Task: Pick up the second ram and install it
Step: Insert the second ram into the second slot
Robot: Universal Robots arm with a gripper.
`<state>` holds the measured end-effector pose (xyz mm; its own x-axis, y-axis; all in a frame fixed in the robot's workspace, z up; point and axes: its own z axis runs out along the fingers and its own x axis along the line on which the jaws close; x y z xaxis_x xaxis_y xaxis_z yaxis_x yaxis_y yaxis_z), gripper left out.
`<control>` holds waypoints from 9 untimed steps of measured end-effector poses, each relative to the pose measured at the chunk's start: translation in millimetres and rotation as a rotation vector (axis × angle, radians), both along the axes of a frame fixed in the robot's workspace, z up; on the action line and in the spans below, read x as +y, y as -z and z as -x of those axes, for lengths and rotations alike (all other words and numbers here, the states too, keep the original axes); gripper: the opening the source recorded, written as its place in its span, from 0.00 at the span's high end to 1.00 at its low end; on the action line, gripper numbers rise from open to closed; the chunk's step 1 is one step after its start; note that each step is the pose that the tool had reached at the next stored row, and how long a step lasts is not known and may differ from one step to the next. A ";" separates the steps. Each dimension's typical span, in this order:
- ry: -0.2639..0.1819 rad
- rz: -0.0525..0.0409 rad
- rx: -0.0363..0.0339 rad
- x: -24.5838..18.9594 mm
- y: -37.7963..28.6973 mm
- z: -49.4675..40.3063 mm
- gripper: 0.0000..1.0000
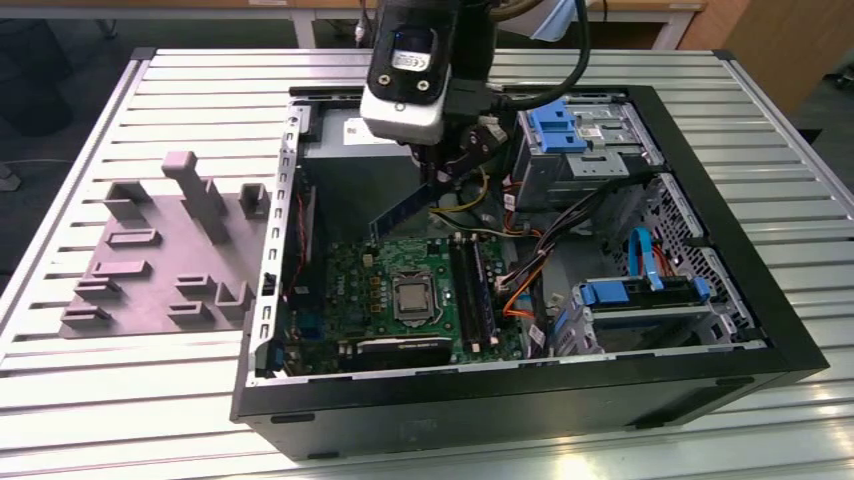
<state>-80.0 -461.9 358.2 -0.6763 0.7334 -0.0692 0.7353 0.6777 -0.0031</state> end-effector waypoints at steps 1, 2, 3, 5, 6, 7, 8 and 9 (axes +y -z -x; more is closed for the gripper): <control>-0.018 0.0000 0.0000 0.0 0.4 0.0 0.86; -0.038 0.0000 0.0000 0.0 0.8 0.0 0.86; -0.056 0.0000 0.0000 0.0 1.2 0.0 0.86; -0.077 0.0001 0.0001 0.0 1.6 0.0 0.86; -0.077 0.0001 0.0000 0.0 1.6 0.0 0.86; -0.077 0.0000 0.0000 0.0 1.2 0.0 0.86; -0.077 -0.0001 -0.0001 0.0 1.1 0.0 0.86; -0.077 0.0000 -0.0001 0.0 1.0 0.0 0.86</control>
<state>-80.0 -461.8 357.1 -0.7309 0.6790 -0.0692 0.6807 0.7325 -0.0030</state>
